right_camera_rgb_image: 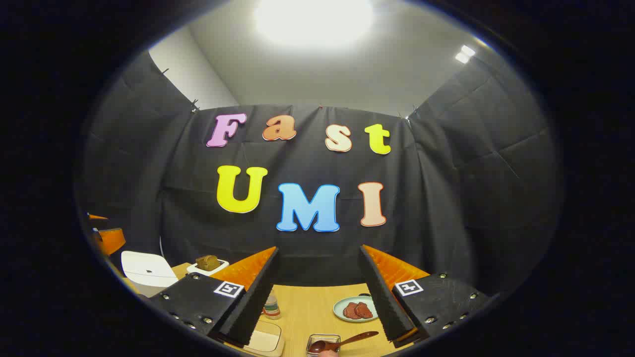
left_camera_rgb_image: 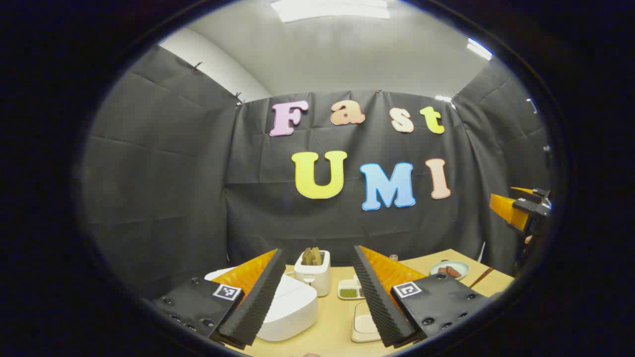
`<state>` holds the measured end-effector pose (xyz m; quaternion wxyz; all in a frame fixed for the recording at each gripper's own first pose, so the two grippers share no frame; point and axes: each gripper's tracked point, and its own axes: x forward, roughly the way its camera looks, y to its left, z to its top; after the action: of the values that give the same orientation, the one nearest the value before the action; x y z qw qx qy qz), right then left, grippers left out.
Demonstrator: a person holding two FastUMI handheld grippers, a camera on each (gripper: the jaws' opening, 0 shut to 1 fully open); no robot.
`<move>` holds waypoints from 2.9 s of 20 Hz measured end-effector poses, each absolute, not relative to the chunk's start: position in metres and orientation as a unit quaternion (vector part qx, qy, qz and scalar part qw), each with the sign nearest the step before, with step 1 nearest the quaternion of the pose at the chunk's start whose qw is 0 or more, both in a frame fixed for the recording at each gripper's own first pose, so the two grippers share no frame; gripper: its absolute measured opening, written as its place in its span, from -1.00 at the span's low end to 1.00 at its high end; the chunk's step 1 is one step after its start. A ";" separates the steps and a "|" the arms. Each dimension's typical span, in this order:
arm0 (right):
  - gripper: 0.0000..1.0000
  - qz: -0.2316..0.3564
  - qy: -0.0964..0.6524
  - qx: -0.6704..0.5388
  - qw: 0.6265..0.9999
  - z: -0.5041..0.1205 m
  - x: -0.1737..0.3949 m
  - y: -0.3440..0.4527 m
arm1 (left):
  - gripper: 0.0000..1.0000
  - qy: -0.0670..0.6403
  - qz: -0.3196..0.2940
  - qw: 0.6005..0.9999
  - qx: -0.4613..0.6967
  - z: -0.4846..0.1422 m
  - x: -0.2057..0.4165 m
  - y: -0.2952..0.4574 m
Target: Close the left gripper, press the button to open the rice cooker; take a wooden spoon from the chopstick holder with the right hand, scoop a spoonful of rice and pour it into the rice cooker, then put the wooden spoon back into the chopstick holder.
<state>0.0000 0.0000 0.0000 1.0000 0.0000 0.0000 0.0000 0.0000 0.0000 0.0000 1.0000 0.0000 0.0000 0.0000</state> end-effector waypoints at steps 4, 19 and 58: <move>0.89 -0.003 -0.004 0.012 1.000 0.004 -0.002 -0.002 | 0.92 0.001 -0.001 1.000 -0.006 0.003 0.000 -0.004; 0.89 0.012 0.003 0.010 1.000 -0.002 -0.017 -0.001 | 0.89 -0.004 -0.002 1.000 -0.003 0.009 -0.011 -0.006; 0.90 -0.080 0.041 -0.025 0.996 -0.020 -0.066 0.008 | -0.82 0.162 0.010 0.984 -0.066 -0.178 0.118 0.131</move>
<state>-0.0662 0.0083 -0.0202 0.9956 -0.0250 0.0414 -0.0805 0.1182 0.1312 -0.1777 0.9845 -0.0656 0.1624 0.0104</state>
